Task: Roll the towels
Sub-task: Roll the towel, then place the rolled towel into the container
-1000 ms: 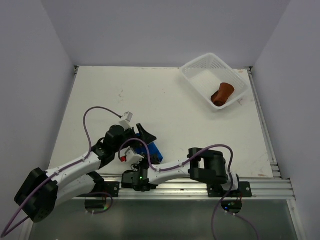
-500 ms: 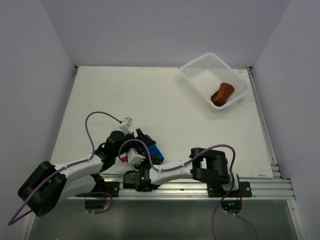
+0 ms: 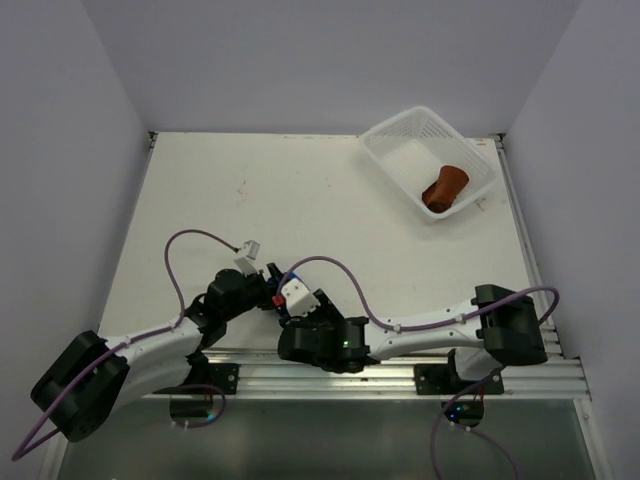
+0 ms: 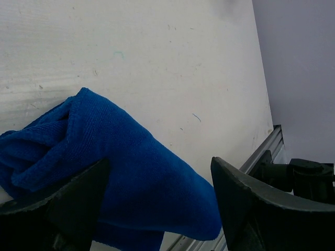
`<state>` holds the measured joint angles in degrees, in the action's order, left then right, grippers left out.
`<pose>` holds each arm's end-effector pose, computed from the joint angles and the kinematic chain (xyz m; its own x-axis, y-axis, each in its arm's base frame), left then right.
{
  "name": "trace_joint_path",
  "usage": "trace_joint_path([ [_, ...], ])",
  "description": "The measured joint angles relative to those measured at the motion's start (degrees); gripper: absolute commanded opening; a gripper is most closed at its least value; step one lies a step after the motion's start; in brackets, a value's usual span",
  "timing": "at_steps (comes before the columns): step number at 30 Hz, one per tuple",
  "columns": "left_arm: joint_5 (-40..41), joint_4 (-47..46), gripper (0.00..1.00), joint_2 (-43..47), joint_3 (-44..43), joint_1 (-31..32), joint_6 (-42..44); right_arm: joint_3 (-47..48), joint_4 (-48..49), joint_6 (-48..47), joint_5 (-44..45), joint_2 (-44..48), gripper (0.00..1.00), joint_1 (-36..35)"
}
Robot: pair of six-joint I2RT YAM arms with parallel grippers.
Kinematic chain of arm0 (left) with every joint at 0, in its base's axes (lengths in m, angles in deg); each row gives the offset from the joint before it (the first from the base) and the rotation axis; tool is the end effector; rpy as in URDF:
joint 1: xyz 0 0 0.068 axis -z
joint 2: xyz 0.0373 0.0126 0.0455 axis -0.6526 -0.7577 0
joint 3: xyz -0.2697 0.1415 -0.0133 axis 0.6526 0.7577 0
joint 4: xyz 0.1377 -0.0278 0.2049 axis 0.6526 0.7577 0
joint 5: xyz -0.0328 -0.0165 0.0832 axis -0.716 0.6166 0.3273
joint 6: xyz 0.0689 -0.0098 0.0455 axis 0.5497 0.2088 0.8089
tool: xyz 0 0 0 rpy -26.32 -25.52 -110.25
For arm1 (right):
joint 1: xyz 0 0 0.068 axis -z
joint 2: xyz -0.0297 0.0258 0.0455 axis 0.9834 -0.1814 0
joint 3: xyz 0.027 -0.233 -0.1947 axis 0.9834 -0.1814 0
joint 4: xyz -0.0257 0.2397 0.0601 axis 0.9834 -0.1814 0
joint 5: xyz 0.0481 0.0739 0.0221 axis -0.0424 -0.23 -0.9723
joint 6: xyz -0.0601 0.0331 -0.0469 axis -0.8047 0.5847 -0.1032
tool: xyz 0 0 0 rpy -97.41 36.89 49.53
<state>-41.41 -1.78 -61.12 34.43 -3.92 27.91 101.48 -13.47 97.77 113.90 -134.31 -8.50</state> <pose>0.1453 -0.1250 0.1687 -0.7635 -0.4104 -0.4986 0.1852 0.6006 -0.7778 0.0667 0.3225 0.2310 -0.3642 -0.5070 -0.7812 -0.5126 0.8095 -0.2863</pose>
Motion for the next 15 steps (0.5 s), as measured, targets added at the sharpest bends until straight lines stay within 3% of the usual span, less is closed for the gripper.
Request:
trace_joint_path([
  [8, 0.0, -1.2, 0.84, 0.3, 0.9, 0.0, 0.0, -13.3, 14.2, 0.8, -15.0, 14.1, 0.69, 6.1],
  [15, 0.2, -0.9, 0.82, 2.1, 1.9, 0.0, -0.6, -19.8, 24.2, 4.1, -26.1, 18.0, 0.73, 14.1],
])
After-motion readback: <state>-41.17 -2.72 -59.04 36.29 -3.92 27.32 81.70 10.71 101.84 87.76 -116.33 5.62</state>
